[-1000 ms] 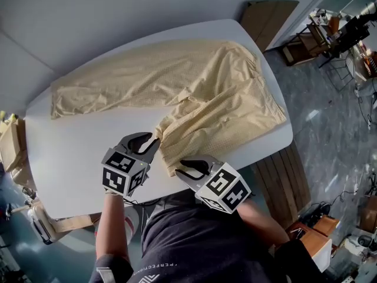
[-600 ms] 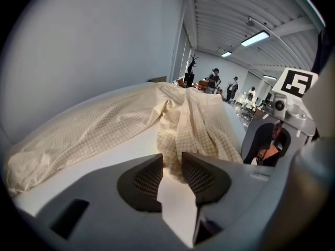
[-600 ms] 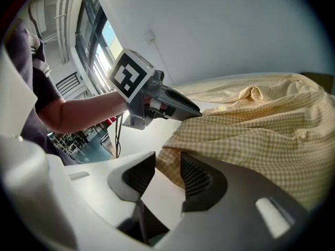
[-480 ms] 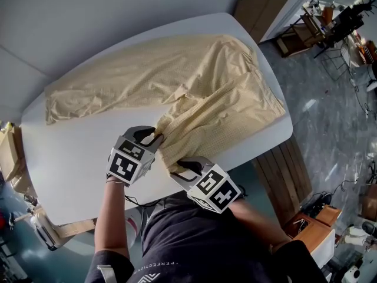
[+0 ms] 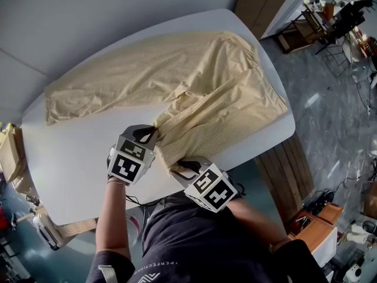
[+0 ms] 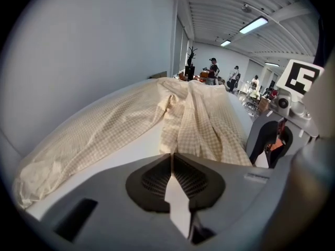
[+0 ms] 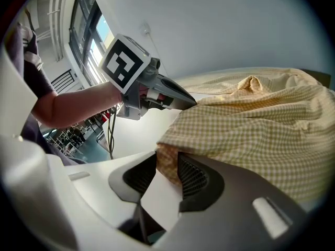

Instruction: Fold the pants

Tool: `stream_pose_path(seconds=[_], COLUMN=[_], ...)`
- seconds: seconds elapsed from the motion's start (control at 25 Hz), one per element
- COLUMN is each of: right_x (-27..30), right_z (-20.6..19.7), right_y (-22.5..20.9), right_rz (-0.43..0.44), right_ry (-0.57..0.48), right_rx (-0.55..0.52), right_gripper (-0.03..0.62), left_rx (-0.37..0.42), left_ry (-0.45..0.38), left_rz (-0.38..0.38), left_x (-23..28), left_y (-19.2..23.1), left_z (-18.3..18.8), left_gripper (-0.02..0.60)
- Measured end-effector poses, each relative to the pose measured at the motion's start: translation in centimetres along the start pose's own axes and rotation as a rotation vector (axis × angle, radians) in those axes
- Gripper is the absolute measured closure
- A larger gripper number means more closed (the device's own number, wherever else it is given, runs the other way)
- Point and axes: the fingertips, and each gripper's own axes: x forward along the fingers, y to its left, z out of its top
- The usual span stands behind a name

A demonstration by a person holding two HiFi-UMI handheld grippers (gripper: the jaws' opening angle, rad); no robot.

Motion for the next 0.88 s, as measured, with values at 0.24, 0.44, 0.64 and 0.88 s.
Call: stream_pose_path(seconds=[0.24,0.44,0.64,0.88], right_x=[0.1,0.4,0.0,-0.8], right_z=[0.2,0.4,0.3,0.5], right_y=[0.5,0.3,-1.1,-0.9], right_rz=[0.037,0.005,-0.093,-0.070], right_ry=[0.007,0.032,0.046,0.009], right_rx=[0.012,0.002,-0.055,-0.031], right_gripper=[0.453,0.443,0.567,0.585], left_rx=[-0.081,-0.103,-0.145,-0.190], left_ry=[-0.052,-0.057,-0.082,-0.109], left_rz=[0.013,0.020,-0.003,0.002], left_x=[-1.1,-1.3,-1.7,-2.4], left_y=[0.9,1.0,1.0,1.3], left_z=[0.7,0.8,0.9,1.5], left_gripper=[0.563,0.563,0.563,0.565])
